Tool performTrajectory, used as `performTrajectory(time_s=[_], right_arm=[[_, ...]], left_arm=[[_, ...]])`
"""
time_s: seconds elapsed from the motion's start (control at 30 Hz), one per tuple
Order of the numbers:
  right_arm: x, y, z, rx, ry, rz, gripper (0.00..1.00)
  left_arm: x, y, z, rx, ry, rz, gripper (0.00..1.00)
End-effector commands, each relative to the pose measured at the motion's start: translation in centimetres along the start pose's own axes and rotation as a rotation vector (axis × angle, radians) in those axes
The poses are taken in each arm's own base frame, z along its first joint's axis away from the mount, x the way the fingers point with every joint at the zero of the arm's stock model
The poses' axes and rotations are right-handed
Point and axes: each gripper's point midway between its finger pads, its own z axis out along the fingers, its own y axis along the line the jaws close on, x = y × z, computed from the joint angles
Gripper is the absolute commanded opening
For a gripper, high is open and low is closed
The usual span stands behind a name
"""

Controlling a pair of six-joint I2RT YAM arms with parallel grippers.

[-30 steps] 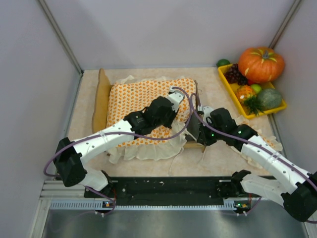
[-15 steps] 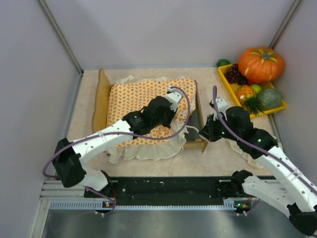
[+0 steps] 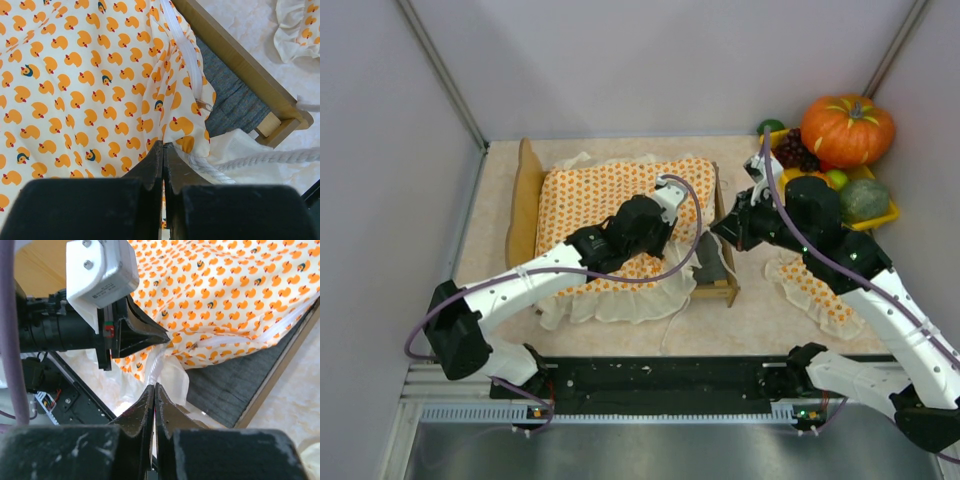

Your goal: Set up the pet bed

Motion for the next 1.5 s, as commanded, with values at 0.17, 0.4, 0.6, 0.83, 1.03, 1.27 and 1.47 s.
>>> performTrajectory(time_s=[0.17,0.4,0.6,0.83,1.03,1.27,1.47], right_arm=[[-4.8,3.7,-1.2,-0.148,-0.133,-0.039,0.00],[-2.5,3.1,-0.6,-0.135,-0.090,-0.007,0.00],[6.2,-3.9,1.2,0.176,0.108,0.098,0.19],[11.7,-4.2,3.1,0.140,0.294,0.145,0.35],[13.8,-4.4,4.9,0.118,0.351,0.173,0.45],[15.8,-5.6,6.7,0.164,0.381,0.208,0.48],[16.8,-4.7,7.1,0.116,0.390,0.256,0.33]], left_arm=[[-2.1,0.4,-1.3,0.008,-0.085,-0.045,0.00],[-2.1,0.3,-1.3,0.010,-0.086,-0.048,0.00],[-1.8,1.5,-1.6,-0.040,-0.081,-0.067,0.00],[-1.5,2.7,-2.0,-0.058,-0.099,-0.110,0.00],[-1.6,2.8,-2.0,-0.054,-0.101,-0.123,0.00],[-1.3,3.2,-2.1,-0.060,-0.100,-0.137,0.00],[-1.1,3.4,-2.0,-0.061,-0.100,-0.145,0.00]])
